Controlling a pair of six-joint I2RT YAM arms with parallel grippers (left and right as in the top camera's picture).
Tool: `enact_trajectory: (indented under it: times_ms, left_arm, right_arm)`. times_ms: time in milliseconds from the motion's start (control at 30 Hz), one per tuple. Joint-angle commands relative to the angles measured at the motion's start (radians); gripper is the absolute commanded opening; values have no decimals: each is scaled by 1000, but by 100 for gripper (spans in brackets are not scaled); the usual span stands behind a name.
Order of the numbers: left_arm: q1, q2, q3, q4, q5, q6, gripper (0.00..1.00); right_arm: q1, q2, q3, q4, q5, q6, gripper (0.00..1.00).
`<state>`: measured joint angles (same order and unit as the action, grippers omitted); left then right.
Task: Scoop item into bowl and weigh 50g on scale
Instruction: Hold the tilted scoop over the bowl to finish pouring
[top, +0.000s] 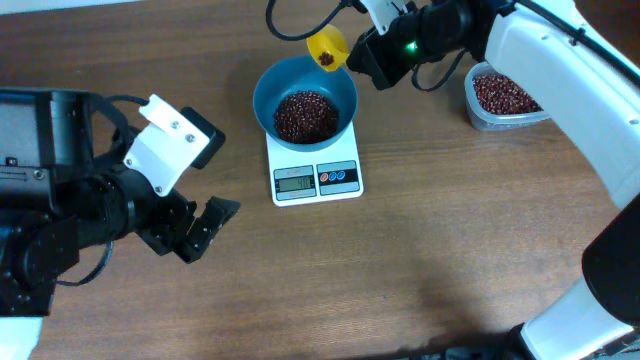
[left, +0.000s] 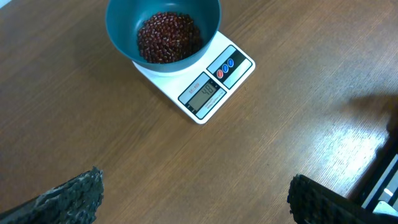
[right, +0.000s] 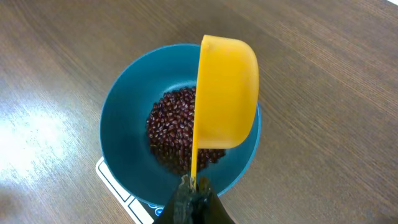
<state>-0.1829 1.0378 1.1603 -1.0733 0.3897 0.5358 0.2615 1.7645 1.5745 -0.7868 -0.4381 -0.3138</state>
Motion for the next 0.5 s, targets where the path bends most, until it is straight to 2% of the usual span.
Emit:
enact_trajectory:
  times_ms: [0, 33, 100, 167, 267, 300, 367, 467]
  left_arm:
    - [3, -3, 0, 1, 14, 19, 99]
    - [3, -3, 0, 1, 14, 19, 99]
    - [3, -3, 0, 1, 14, 19, 99]
    - [3, -3, 0, 1, 14, 19, 99]
    - [3, -3, 0, 1, 14, 19, 99]
    - [3, -3, 0, 1, 14, 19, 99]
    - [3, -3, 0, 1, 14, 19, 99]
    - [3, -3, 0, 1, 14, 19, 99]
  right_arm:
    - [37, -32, 30, 26, -35, 27, 4]
    - [51, -15, 29, -11, 71, 27, 4]
    - [73, -24, 32, 18, 50, 27, 4]
    - [80, -17, 32, -18, 134, 28, 4]
    - [80, -18, 32, -39, 159, 39, 4]
    - [88, -26, 40, -21, 117, 39, 4]
    - [99, -6, 29, -31, 216, 38, 4]
    - [99, -28, 44, -8, 119, 39, 4]
